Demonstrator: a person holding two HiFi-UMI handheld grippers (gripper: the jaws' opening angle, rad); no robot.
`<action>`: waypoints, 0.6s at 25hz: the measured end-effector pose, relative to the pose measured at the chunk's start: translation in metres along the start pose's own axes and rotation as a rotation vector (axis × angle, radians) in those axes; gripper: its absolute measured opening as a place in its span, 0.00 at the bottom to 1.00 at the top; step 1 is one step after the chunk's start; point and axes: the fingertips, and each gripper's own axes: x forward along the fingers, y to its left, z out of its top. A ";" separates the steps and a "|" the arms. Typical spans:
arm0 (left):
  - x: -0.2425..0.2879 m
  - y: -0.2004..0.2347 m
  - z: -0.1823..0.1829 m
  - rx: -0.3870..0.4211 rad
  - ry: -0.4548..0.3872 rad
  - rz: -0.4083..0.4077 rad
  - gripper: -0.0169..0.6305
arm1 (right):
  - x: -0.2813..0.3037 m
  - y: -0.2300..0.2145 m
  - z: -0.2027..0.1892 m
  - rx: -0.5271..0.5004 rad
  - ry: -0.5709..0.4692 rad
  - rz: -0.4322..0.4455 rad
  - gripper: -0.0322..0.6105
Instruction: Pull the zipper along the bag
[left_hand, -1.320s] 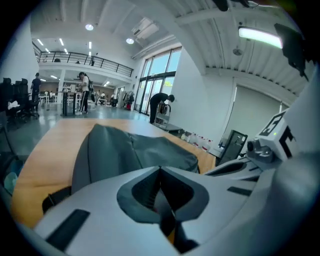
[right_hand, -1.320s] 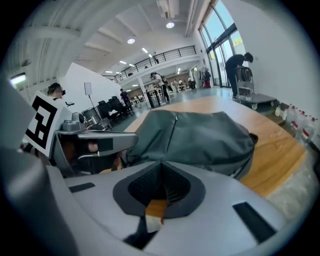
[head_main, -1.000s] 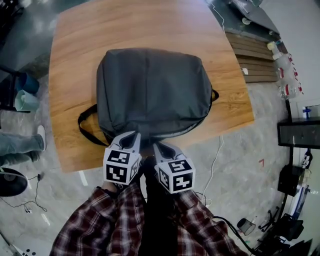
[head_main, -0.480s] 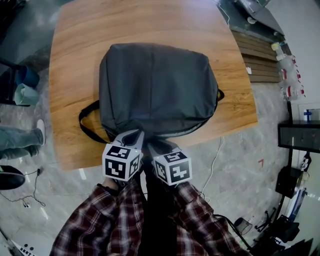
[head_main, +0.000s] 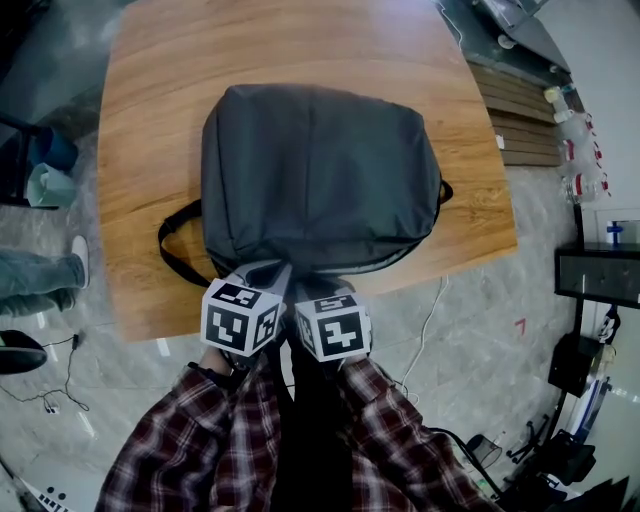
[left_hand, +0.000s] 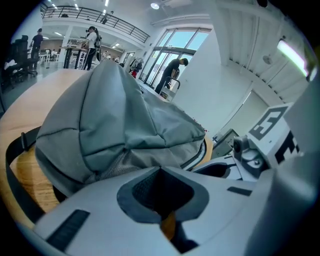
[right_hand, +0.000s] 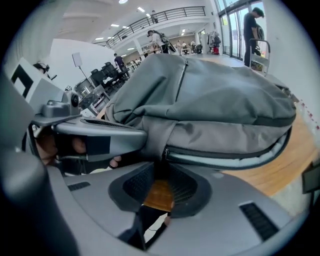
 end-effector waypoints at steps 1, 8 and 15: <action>0.000 0.000 0.000 0.004 0.000 0.003 0.04 | 0.000 0.000 0.000 -0.001 0.011 -0.006 0.19; 0.001 0.000 0.000 0.051 -0.003 0.005 0.05 | -0.008 -0.001 0.000 0.055 -0.030 0.031 0.08; 0.002 0.001 -0.001 0.083 0.016 0.006 0.04 | -0.015 -0.007 0.006 0.111 -0.015 0.100 0.07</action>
